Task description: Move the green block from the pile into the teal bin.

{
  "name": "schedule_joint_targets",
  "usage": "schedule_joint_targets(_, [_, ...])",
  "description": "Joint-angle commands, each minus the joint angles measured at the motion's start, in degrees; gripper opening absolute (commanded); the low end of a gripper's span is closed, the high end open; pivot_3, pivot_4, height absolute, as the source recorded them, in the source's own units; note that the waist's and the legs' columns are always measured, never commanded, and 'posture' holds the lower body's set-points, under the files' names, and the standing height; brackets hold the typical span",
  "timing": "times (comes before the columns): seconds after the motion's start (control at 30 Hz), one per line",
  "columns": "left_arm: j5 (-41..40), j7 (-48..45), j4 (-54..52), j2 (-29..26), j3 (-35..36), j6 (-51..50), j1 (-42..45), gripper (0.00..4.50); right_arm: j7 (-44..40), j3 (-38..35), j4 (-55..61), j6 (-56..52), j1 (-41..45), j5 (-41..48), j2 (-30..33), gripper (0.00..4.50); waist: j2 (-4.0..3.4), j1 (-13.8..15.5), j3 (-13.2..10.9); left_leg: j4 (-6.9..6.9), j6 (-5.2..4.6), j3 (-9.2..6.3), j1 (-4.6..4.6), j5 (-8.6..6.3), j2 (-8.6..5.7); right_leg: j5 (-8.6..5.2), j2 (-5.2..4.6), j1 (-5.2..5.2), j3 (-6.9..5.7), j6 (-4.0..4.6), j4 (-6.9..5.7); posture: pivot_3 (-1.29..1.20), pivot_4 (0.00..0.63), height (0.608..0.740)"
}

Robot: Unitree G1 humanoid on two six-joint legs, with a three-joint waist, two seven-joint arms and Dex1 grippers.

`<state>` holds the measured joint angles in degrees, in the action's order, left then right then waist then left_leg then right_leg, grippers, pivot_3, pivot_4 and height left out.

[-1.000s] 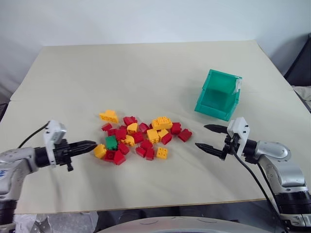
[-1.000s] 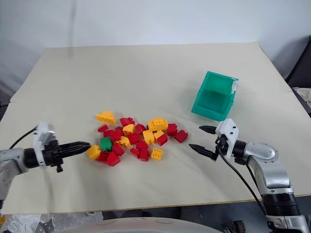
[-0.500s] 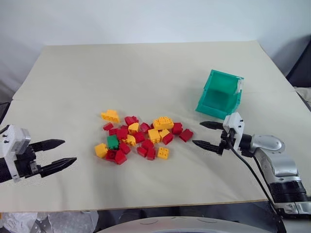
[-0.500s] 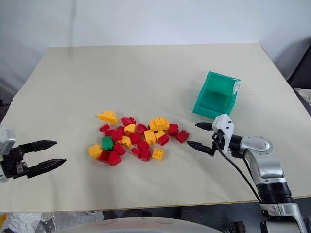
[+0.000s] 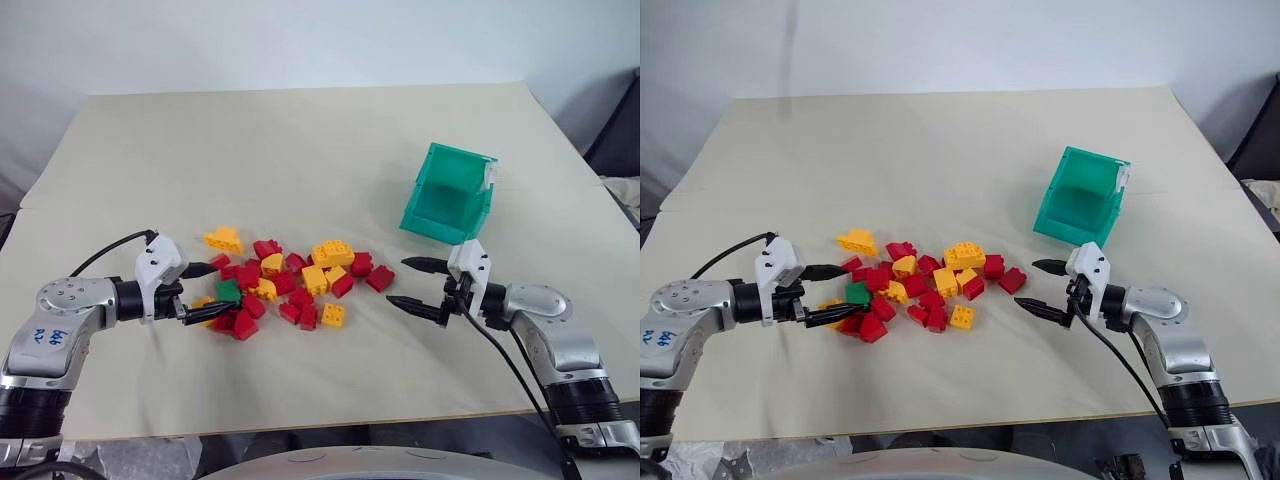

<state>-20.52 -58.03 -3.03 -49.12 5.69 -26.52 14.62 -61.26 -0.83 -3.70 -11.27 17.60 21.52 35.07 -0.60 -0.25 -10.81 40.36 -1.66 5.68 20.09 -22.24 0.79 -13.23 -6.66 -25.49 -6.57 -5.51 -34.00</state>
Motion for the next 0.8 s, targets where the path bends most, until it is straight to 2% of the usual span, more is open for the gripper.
schedule_joint_targets(0.03, [3.0,-2.1,1.9,-1.3,-3.8,0.9,1.8,4.43,1.1,-1.7,3.2,0.0,-0.9,1.0,0.1,4.5,0.0,0.0,0.0,0.0,0.0,0.02,0.0,0.0,0.0,0.0,0.0,0.0,0.0,0.0,0.0,0.0,0.15,0.74])
schedule_joint_targets(0.13, [3.4,-4.2,2.3,-1.1,-6.0,1.4,3.4,4.43,1.8,-1.8,4.1,-0.2,-1.7,1.1,0.0,4.5,-0.01,0.0,0.0,0.04,0.0,0.03,-0.04,0.0,0.0,0.0,0.0,0.01,0.03,0.0,-0.06,0.0,0.15,0.74])
schedule_joint_targets(0.23, [7.1,-4.7,2.9,-1.8,-9.9,1.8,5.4,4.43,2.5,-1.8,4.7,-0.3,-2.3,1.3,-0.2,4.5,-0.02,0.4,0.0,0.25,0.0,0.03,-0.01,0.0,0.03,0.0,-0.01,0.03,0.05,0.0,-0.17,0.0,0.15,0.74])
schedule_joint_targets(0.33, [7.7,-6.5,2.8,-2.6,-11.3,1.3,6.5,3.83,2.9,-1.7,5.2,-0.4,-2.4,1.4,-0.2,4.5,-0.03,0.2,0.0,0.53,-0.04,0.0,0.03,-0.02,0.05,0.02,-0.03,0.05,0.12,-0.03,-0.3,0.0,0.15,0.74])
schedule_joint_targets(0.53, [8.1,-6.8,3.8,-3.0,-10.4,2.7,7.2,2.18,3.2,-1.7,4.7,0.0,-2.1,1.4,-0.3,4.5,-0.05,0.1,0.0,0.63,-0.06,0.06,-0.09,-0.03,0.08,0.04,-0.04,0.05,0.32,-0.03,-0.55,0.0,0.15,0.74])
schedule_joint_targets(0.67, [6.9,-7.3,4.3,-3.0,-8.5,3.4,7.3,2.12,3.0,-1.7,4.0,0.1,-1.3,1.4,-0.2,4.5,-0.05,0.0,0.0,0.66,-0.06,0.16,-0.21,-0.03,0.12,0.05,-0.03,0.05,0.44,-0.01,-0.68,0.0,0.15,0.74])
schedule_joint_targets(0.8, [1.6,-7.2,3.1,-2.3,-3.7,0.4,9.6,2.12,2.7,-2.2,2.9,0.3,-0.1,1.3,0.3,4.5,-0.01,-0.1,0.0,0.66,-0.07,0.31,-0.3,-0.03,0.15,0.06,-0.03,0.04,0.54,0.03,-0.75,0.0,0.15,0.74])
